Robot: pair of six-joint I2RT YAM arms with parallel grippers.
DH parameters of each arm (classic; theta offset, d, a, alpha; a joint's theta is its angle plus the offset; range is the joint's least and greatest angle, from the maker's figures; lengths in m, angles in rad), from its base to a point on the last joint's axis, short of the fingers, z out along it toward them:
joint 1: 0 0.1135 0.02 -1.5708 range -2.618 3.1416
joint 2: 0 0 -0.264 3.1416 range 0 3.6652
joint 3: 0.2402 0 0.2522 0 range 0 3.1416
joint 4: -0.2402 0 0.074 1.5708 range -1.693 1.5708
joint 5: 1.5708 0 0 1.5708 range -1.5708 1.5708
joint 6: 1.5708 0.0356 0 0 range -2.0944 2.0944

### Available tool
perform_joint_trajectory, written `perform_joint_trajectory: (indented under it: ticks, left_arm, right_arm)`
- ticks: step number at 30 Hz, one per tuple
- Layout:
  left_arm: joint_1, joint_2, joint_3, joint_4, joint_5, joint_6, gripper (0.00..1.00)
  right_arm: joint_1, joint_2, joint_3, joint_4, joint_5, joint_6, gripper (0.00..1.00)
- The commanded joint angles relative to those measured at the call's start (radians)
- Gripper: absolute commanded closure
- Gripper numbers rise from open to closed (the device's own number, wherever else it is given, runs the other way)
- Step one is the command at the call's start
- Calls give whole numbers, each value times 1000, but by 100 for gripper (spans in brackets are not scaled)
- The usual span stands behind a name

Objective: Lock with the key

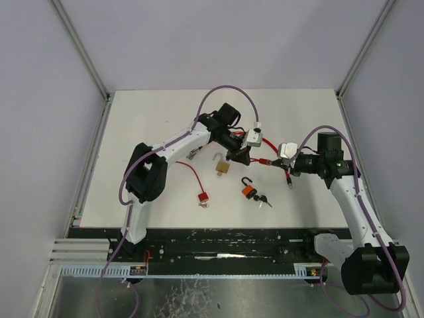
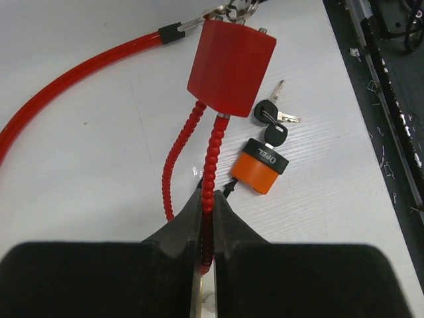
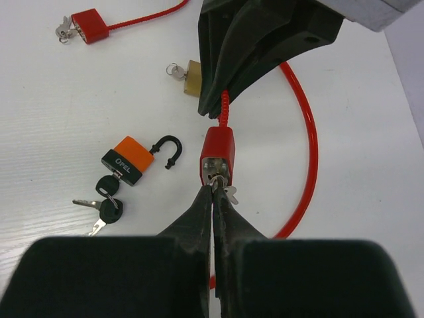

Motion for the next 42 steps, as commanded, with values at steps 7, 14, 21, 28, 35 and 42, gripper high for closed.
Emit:
perform_joint_trajectory:
  ticks: [7, 14, 21, 28, 35, 42]
  left_arm:
    - [12, -107, -150, 218, -132, -52, 100]
    - [12, -143, -193, 255, -131, -52, 100]
    - [11, -146, -191, 264, -180, -75, 100]
    - [-26, -217, -258, 336, -293, -100, 100]
    - [-53, -259, -283, 352, -314, -96, 100]
    - [-63, -261, -283, 351, -319, -96, 100]
  right_arm:
    - [-59, 18, 53, -60, -125, 50, 100]
    - [-66, 15, 63, -102, -130, 9, 100]
    - [-111, 8, 67, -69, -132, 69, 98]
    - [-120, 33, 6, 21, -266, 130, 51]
    - [-102, 55, -44, 175, -285, 269, 51]
    - [-57, 58, -64, 276, -228, 365, 55]
